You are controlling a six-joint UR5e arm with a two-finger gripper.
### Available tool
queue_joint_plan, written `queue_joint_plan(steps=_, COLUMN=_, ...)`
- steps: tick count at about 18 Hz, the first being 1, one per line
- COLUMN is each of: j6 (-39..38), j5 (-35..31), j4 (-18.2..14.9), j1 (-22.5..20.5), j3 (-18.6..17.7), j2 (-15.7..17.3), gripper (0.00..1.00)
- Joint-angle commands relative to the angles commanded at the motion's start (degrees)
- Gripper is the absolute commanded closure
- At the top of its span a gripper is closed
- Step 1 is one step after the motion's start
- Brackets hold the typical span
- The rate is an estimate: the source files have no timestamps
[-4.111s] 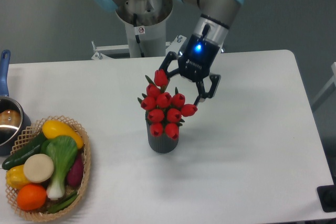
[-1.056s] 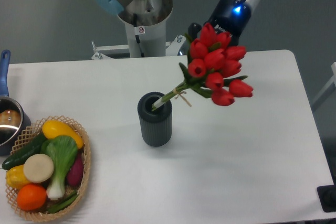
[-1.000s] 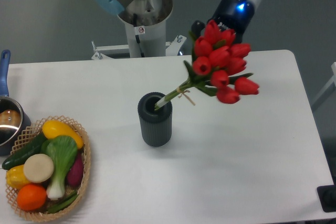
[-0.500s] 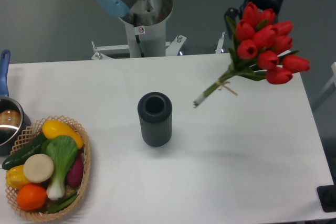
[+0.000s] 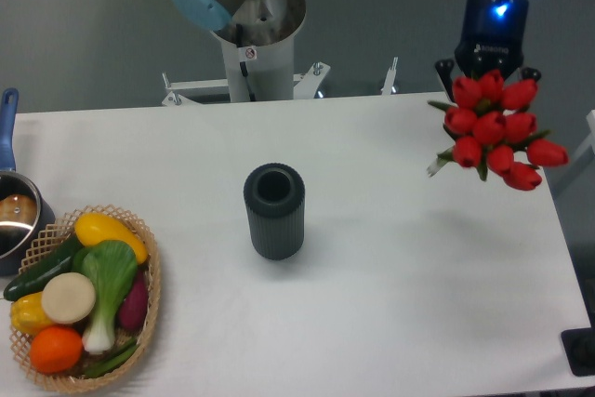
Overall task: Pick up the flowers from the vase
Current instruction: 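Carry the tulip bunch away from the vase and hold it aloft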
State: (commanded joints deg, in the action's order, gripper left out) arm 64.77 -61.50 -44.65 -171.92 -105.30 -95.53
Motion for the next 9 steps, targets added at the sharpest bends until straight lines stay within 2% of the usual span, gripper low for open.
queue_joint_plan(steps=2, j6=0.4, j5=-4.7, j4=-0.3, j1=0.4, j3=2.3, j2=-2.0, gripper=1.00)
queue_joint_plan(steps=6, j6=0.9, j5=-12.0, j4=-3.0, j1=2.7, j3=6.1, j2=-5.3, gripper=1.00)
queue_joint_plan(steps=9, j6=1.9, j5=-20.3, j4=-5.5, j1=7.3, j3=8.6, j2=-7.6, gripper=1.00)
